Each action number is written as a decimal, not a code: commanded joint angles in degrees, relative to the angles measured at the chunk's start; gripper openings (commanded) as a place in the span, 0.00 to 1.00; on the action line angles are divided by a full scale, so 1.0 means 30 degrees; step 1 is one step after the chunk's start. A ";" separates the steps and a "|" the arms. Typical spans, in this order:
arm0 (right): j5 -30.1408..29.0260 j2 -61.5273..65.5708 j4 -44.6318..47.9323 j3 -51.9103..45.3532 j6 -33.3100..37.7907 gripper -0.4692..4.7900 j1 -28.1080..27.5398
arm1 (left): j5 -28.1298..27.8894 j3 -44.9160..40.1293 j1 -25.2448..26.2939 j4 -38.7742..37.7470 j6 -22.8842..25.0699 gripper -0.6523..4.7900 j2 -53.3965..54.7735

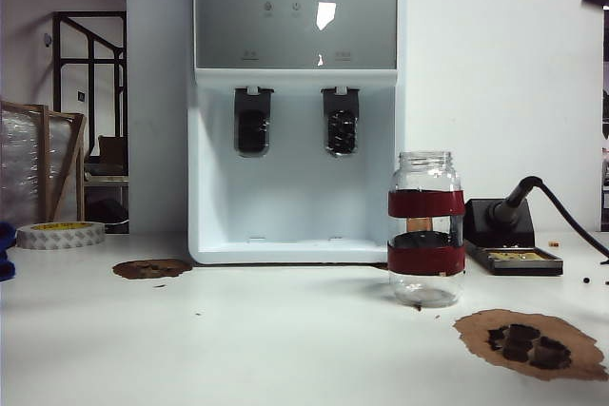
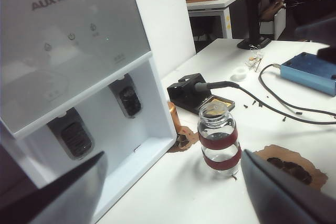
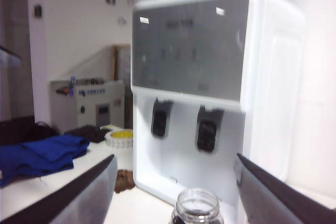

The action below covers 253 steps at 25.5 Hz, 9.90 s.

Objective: Pick up the water bottle with two loops of red belts, then reach the front water dispenser and gently press the gray-black baffle horizontally to get a little water.

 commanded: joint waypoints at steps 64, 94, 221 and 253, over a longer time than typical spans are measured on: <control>-0.1144 3.0636 1.4396 0.7752 -0.1224 1.00 0.1880 | -0.0444 0.0102 0.0248 -0.0044 0.0335 0.86 -0.0007; -0.1625 2.8523 1.4710 0.7053 -0.1027 0.55 0.2718 | -0.0940 0.0102 0.0240 -0.0124 0.0525 0.86 -0.0007; 1.3588 3.3317 1.2961 1.6808 -0.0838 0.38 0.7053 | -0.1239 0.0124 0.0226 -0.0612 0.0532 0.86 0.0000; 1.4637 3.2851 1.4855 1.4141 -0.1486 0.38 0.8131 | -0.1231 0.0124 0.0240 -0.0743 0.0532 0.86 0.0007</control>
